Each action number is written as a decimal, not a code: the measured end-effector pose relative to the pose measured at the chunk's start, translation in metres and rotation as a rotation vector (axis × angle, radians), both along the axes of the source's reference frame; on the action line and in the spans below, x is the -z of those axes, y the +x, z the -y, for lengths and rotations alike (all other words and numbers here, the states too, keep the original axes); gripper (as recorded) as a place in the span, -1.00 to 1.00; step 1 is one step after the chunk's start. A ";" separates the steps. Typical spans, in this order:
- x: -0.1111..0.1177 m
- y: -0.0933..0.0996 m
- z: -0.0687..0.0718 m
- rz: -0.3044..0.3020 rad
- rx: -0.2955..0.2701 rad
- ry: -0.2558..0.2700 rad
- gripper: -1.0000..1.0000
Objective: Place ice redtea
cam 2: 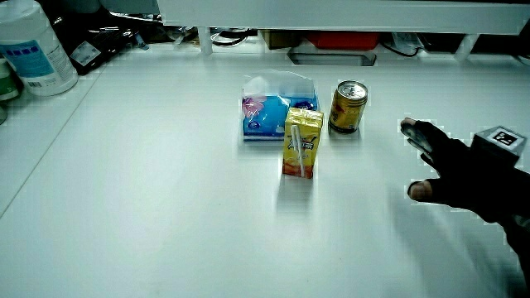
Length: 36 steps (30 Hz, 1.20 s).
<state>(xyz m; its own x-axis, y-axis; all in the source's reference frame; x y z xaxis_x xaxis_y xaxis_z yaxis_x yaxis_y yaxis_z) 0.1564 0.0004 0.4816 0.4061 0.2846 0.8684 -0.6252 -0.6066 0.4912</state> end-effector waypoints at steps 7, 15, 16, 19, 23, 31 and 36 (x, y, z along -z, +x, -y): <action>-0.010 -0.033 0.020 0.128 0.010 0.050 0.00; -0.026 -0.063 0.027 0.157 -0.001 -0.001 0.00; -0.028 -0.066 0.028 0.160 0.002 0.004 0.00; -0.036 -0.075 0.031 0.200 -0.007 0.022 0.00; -0.046 -0.085 0.033 0.210 -0.017 -0.011 0.00; -0.049 -0.102 0.037 0.236 -0.022 0.008 0.00; -0.053 -0.103 0.034 0.256 -0.053 0.013 -0.06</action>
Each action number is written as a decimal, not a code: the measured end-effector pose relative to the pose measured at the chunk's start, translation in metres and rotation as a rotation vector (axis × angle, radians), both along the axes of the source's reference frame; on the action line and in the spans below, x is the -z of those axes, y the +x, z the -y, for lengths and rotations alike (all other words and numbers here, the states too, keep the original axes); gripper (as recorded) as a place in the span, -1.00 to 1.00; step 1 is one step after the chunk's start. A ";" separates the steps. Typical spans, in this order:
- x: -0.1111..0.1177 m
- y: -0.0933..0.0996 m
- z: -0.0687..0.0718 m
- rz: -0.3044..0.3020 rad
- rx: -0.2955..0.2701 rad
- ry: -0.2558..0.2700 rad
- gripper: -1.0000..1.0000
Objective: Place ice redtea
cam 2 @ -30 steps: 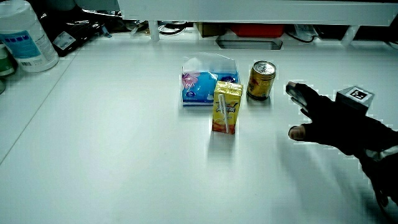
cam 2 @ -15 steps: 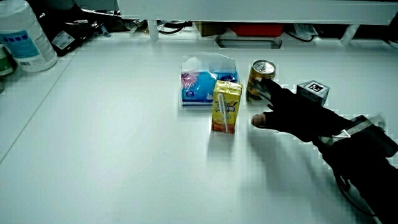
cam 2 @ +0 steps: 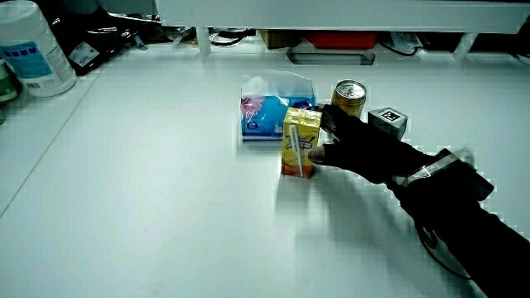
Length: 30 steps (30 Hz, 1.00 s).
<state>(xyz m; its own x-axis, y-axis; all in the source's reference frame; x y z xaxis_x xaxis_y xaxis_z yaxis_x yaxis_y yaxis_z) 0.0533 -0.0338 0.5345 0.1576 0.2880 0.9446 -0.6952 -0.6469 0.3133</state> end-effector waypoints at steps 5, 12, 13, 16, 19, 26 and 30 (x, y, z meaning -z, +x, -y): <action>-0.001 0.003 -0.002 0.039 -0.059 0.008 -0.22; -0.005 0.010 -0.004 0.103 -0.199 0.028 -0.44; -0.005 0.010 -0.004 0.108 -0.215 0.029 -0.47; -0.009 0.012 -0.005 0.098 -0.240 0.041 -0.56; -0.005 0.012 -0.006 0.112 -0.268 0.038 -0.66; -0.004 0.012 -0.008 0.123 -0.296 0.069 -0.88; -0.004 0.013 -0.010 0.130 -0.318 0.073 -1.00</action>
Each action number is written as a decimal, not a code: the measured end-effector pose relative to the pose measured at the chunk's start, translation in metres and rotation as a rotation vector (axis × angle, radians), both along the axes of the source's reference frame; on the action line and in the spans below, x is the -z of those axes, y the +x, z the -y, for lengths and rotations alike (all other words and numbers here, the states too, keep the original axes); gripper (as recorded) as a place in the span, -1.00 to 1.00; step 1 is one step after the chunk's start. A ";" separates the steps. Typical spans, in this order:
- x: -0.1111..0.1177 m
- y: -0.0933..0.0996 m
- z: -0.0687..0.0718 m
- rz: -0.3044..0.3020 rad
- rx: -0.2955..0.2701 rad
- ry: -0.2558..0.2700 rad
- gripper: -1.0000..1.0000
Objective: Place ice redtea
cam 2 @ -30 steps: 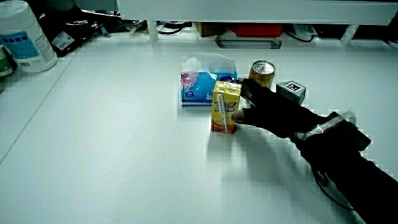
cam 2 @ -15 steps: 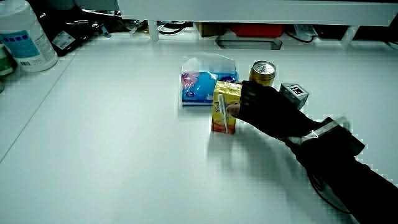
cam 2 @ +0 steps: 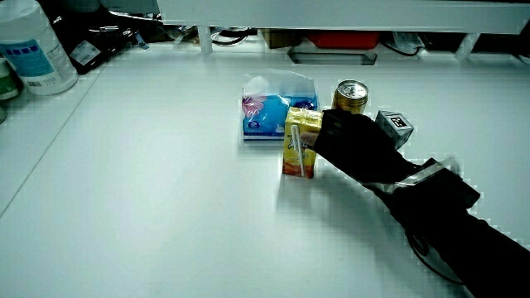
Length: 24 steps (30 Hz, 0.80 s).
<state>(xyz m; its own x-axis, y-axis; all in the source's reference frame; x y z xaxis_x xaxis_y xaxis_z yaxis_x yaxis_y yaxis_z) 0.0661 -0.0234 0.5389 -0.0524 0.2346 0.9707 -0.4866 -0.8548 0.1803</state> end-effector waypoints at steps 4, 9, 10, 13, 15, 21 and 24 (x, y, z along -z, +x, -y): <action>0.003 0.003 0.001 0.016 -0.005 0.002 -1.00; 0.023 0.017 0.002 0.057 -0.005 -0.001 -1.00; 0.026 0.022 0.002 0.050 -0.010 0.001 -1.00; 0.045 0.037 0.000 0.072 -0.021 -0.016 -1.00; 0.054 0.049 -0.003 0.034 -0.031 -0.016 -1.00; 0.081 0.088 -0.013 0.004 -0.057 0.079 -1.00; 0.078 0.113 -0.022 -0.075 -0.095 0.064 -1.00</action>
